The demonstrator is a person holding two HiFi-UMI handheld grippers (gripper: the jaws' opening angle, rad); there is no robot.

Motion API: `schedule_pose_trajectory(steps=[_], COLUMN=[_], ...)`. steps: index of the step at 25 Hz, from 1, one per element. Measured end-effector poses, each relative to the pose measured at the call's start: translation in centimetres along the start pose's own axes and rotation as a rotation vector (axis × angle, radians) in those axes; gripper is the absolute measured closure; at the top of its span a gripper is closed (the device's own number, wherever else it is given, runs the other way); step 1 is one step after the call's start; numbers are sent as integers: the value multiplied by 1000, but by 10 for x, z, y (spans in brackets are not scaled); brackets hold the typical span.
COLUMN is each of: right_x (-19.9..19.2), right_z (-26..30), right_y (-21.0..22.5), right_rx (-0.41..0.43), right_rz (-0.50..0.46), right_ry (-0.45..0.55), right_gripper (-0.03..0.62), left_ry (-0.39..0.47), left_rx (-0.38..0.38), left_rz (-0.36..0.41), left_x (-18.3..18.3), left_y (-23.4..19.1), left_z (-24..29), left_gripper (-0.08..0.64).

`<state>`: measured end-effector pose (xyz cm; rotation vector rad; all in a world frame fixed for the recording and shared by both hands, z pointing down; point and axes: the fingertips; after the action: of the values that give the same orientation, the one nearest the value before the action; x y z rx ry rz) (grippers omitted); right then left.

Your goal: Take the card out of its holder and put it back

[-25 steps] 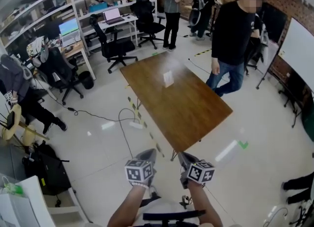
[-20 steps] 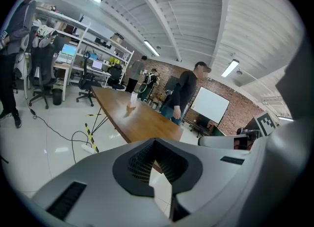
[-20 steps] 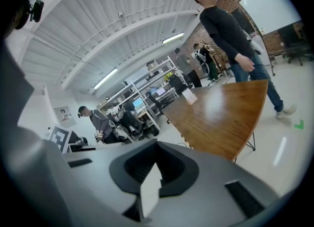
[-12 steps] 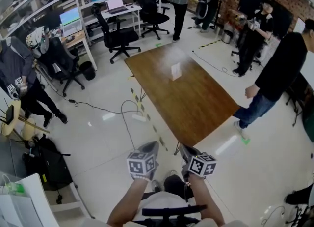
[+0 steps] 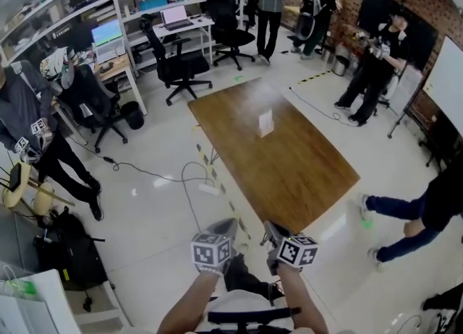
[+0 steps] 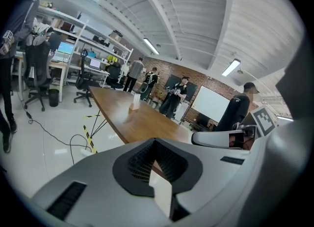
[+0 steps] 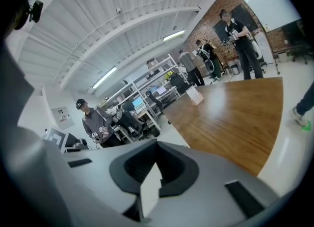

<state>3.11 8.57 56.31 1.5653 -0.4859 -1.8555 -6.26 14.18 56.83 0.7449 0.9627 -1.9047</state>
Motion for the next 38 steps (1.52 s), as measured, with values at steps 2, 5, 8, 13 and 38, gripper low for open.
schedule_pose_trajectory(steps=[2,5,8,13,38], right_x=[9,18,34,59,148], right_z=[15,37,55,97,145], right_y=[3,11,23,43,115], right_rx=[11,16,2,13,9], right_rz=[0,-2,-1,7,2], right_ry=[8,14,34,66,131], right_gripper=[584,584,584,584,583], left_ry=[3,3,1,4,-52], left_rx=[1,-3,-16,-26,-117], left_rz=[5,10,29,48,78], left_x=[13,29,42,72,137], left_y=[-8,-20,-26,-45,-31], left_z=[10,29,49,78,201], left_gripper=[560,560,560,560,560])
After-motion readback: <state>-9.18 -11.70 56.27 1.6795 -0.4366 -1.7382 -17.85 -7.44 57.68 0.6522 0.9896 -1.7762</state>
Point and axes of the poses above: the fingertips, and each gripper's own axes: z forward along the fingers, y to its right, x out of its top, and after that the axes turned 13 degrees about x, right-handed
